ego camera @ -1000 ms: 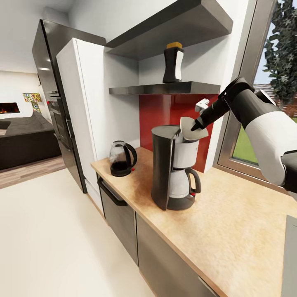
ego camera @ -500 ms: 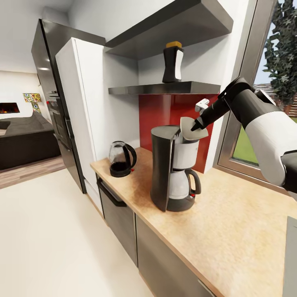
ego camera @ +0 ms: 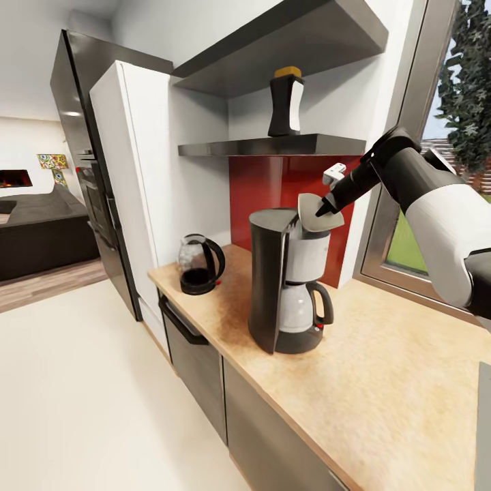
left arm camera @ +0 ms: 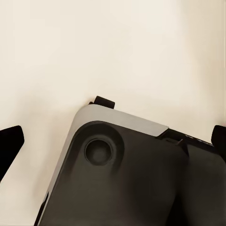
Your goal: Set up a coffee station on the kitchen countertop: keep the coffee maker on the countertop, move the bottle of coffee from the kitchen shelf to the counter next to the coffee maker, place a paper coffee filter on top of the coffee maker, put the saucer next to the coffee maker with the coffee cup on the saucer, and place the electric kettle next to the coffee maker.
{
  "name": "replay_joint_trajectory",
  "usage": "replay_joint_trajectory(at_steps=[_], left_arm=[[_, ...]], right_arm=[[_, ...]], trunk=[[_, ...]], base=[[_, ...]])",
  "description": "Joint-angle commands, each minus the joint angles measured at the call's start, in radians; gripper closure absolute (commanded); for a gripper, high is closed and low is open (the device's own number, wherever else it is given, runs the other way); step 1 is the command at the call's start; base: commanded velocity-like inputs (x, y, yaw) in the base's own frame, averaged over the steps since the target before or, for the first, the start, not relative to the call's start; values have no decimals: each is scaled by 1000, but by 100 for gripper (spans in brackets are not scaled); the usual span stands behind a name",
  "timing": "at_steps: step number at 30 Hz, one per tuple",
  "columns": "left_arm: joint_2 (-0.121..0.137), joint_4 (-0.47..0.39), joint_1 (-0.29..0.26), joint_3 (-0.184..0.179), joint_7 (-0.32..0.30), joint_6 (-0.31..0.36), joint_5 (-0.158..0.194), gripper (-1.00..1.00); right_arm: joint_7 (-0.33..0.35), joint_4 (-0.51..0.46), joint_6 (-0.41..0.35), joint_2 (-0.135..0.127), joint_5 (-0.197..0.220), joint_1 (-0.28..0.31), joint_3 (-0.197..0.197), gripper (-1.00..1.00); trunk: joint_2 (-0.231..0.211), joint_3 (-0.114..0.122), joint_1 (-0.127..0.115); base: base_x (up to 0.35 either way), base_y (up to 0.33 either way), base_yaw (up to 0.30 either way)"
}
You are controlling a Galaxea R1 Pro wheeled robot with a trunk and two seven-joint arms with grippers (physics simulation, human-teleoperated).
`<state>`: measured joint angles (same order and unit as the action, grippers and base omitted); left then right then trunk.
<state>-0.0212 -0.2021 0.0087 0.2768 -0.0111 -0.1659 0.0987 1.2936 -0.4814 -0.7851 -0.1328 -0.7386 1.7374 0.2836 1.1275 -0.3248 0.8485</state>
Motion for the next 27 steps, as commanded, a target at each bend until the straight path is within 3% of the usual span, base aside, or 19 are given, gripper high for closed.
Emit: replay_joint_trajectory(at_steps=[1, 21, 22, 27], left_arm=[[0, -2, 0, -2, -1, -1, 10, -100], [0, -2, 0, -2, -1, -1, 10, -100], [0, -2, 0, -2, -1, -1, 10, -100], [0, -2, 0, -2, -1, -1, 10, -100]], right_arm=[[6, -2, -9, -1, -3, 1, 3, 100], [6, -2, -9, -1, -4, 1, 3, 100], [6, -2, -9, -1, -4, 1, 3, -100], [6, -2, -9, -1, -3, 1, 3, -100]], trunk=[[1, -1, 0], [1, -1, 0], [1, -1, 0], [1, -1, 0]], base=[[38, 0, 0], [5, 0, 0], [0, 0, 0], [0, 0, 0]])
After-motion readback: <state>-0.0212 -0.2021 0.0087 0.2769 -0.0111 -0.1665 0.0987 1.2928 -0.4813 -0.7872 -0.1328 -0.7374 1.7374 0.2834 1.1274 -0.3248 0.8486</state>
